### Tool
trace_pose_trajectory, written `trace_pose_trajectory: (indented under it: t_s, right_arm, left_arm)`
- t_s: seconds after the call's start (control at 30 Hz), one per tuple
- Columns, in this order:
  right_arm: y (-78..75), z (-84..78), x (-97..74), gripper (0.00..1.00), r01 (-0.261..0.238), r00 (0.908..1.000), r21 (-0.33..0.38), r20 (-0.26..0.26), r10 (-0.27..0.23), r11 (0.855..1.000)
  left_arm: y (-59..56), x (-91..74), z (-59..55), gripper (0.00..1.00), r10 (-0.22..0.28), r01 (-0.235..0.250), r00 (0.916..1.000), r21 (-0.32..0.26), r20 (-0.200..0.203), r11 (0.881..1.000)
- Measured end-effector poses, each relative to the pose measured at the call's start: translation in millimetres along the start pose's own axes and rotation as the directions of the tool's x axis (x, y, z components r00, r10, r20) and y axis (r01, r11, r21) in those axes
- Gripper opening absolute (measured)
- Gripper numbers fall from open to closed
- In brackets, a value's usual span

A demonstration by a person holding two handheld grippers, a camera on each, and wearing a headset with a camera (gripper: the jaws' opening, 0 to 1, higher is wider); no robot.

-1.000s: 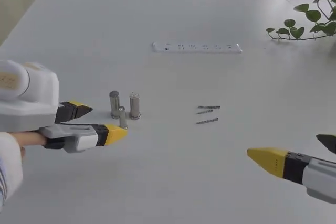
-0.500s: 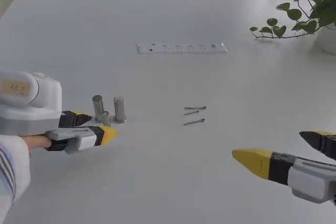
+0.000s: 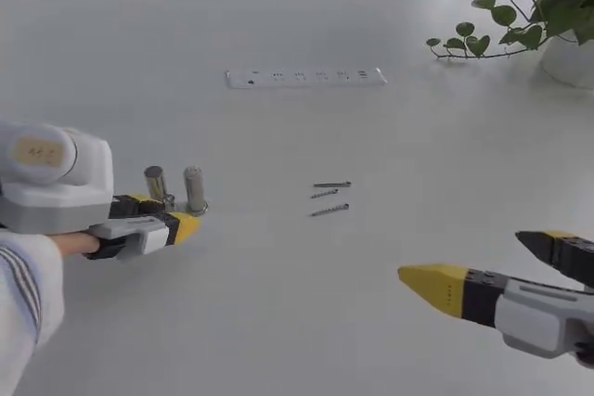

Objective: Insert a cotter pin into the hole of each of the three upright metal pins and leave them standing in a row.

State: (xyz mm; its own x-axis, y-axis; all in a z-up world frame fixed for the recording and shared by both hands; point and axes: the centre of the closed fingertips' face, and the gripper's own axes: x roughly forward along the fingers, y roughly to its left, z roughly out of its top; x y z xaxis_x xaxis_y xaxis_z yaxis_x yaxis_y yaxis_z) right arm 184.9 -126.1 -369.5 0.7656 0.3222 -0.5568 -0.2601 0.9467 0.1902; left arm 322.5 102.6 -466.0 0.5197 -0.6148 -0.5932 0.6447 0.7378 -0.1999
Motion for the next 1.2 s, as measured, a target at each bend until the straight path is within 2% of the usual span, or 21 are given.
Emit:
trace_pose_trajectory:
  t_s: [0.17, 0.27, 0.37, 0.47, 0.5, 0.53, 0.57, 0.7, 0.87, 1.0, 1.07, 1.2]
  right_arm:
    - [-0.7, 0.5, -1.4, 0.93, 0.004, 1.0, 0.001, 0.004, -0.004, 1.0]
    - [-0.3, 0.3, -1.4, 0.93, 0.003, 1.0, 0.003, 0.005, -0.003, 1.0]
    - [1.1, 0.1, -1.1, 0.93, 0.001, 1.0, 0.003, 0.004, -0.001, 1.0]
    - [2.9, 0.0, -0.8, 0.93, -0.004, 1.0, 0.005, 0.004, 0.004, 1.0]
    - [3.5, 0.0, -0.7, 0.93, -0.006, 1.0, 0.003, 0.004, 0.006, 1.0]
    - [4.6, -0.1, -0.6, 0.94, -0.01, 0.9999, 0.002, 0.003, 0.01, 1.0]
    - [5.1, 0.0, -0.6, 0.94, -0.012, 0.9999, 0.0, 0.003, 0.012, 1.0]
    - [6.3, 1.6, -0.4, 0.94, -0.016, 0.9998, -0.001, 0.01, 0.016, 1.0]
    - [7.2, 4.7, -0.9, 0.94, -0.02, 0.9996, -0.004, 0.021, 0.02, 1.0]
    - [8.6, 6.4, -1.0, 0.94, -0.025, 0.9992, -0.003, 0.031, 0.026, 1.0]
    - [9.1, 6.5, -1.2, 0.94, -0.029, 0.999, -0.002, 0.034, 0.029, 1.0]
    - [9.8, 7.1, -1.9, 0.93, -0.038, 0.9985, -0.001, 0.04, 0.038, 0.999]
  left_arm:
    - [2.9, 2.5, -2.4, 0.18, 0.015, -0.015, 0.9999, 0.009, -0.007, 1.0]
    - [3.5, 3.7, -2.8, 0.09, 0.019, -0.019, 0.9998, 0.019, -0.006, 1.0]
    - [5.0, 4.1, -2.3, 0.07, 0.035, -0.034, 0.9994, 0.048, -0.001, 0.998]
    - [4.0, 3.3, -3.2, 0.07, 0.025, -0.024, 0.9997, 0.068, -0.009, 0.997]
    - [5.2, 3.2, -2.6, 0.06, 0.037, -0.036, 0.9993, 0.084, -0.004, 0.996]
    - [8.7, 2.7, -1.1, 0.06, 0.059, -0.059, 0.9983, 0.124, 0.003, 0.991]
    - [6.8, 2.3, -3.1, 0.06, 0.056, -0.055, 0.9984, 0.139, -0.007, 0.989]
    - [5.3, 1.6, -3.7, 0.05, 0.072, -0.07, 0.9974, 0.171, -0.005, 0.983]
    - [3.4, -1.2, -4.7, 0.05, 0.09, -0.086, 0.9957, 0.162, -0.021, 0.983]
    - [-3.4, -8.4, 0.7, 0.05, 0.093, -0.092, 0.9956, 0.145, 0.001, 0.985]
    - [-8.5, -11.5, 2.5, 0.05, 0.069, -0.069, 0.9976, 0.143, 0.004, 0.987]
    - [-9.9, -18.1, 5.5, 0.05, 0.072, -0.073, 0.9973, 0.127, 0.013, 0.989]
